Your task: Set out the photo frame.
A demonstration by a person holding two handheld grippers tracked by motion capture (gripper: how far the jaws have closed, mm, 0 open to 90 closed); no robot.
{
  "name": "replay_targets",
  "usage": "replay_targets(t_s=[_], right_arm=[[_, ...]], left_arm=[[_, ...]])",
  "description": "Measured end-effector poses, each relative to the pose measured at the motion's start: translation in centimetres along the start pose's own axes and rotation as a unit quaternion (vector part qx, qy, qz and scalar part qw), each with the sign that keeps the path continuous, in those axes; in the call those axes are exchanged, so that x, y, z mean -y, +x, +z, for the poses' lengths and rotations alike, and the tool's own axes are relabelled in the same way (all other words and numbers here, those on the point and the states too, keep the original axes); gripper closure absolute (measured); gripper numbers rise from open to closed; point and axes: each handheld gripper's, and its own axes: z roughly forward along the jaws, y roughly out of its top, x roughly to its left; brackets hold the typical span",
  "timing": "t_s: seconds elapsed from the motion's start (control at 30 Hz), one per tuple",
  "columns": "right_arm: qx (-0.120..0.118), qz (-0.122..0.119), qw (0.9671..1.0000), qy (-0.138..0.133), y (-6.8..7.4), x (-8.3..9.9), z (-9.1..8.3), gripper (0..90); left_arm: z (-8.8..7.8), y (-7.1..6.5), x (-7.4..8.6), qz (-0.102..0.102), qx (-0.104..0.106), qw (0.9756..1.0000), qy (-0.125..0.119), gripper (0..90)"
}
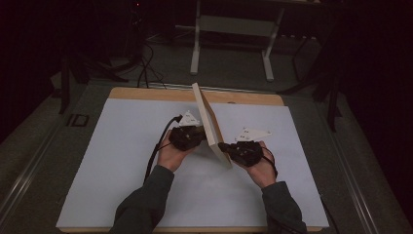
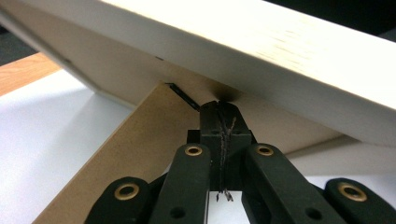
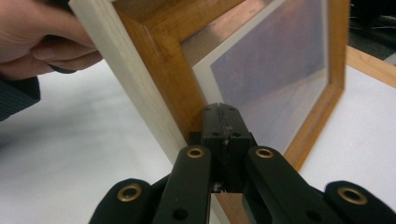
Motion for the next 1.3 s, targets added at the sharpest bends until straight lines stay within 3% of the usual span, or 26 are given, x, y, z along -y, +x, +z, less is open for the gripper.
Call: replay_targets(t_s=[0.13, 0.27, 0.43, 1.07, 1.3], right_arm=[[-0.005, -0.003, 1.0000, 0.001, 0.2, -0.1, 0.3, 90.0], [-0.004, -0.007, 1.0000, 0.001, 0.4, -0.3, 0.4, 90.0], [-0.004, -0.010, 0.9999, 0.004, 0.7, -0.5, 0.7, 90.0], [-0.007, 0.000, 0.9999, 0.007, 1.5, -1.8, 2.7, 90.0], [0.011, -0.002, 0.9999, 0.012, 1.8, -2.5, 3.3, 90.0]], left_arm=[[-0.3, -0.1, 0.0, -0.005, 0.001, 1.0000, 0.000, 90.0], [-1.1, -0.5, 0.5, 0.005, 0.016, 0.9998, -0.012, 90.0], [-1.4, -0.2, 0.5, 0.007, 0.018, 0.9997, -0.013, 90.0], [-2.1, 1.3, 1.2, -0.013, 0.005, 0.9995, -0.027, 90.0], [-2.3, 1.5, 1.4, -0.011, 0.015, 0.9994, -0.030, 90.0]])
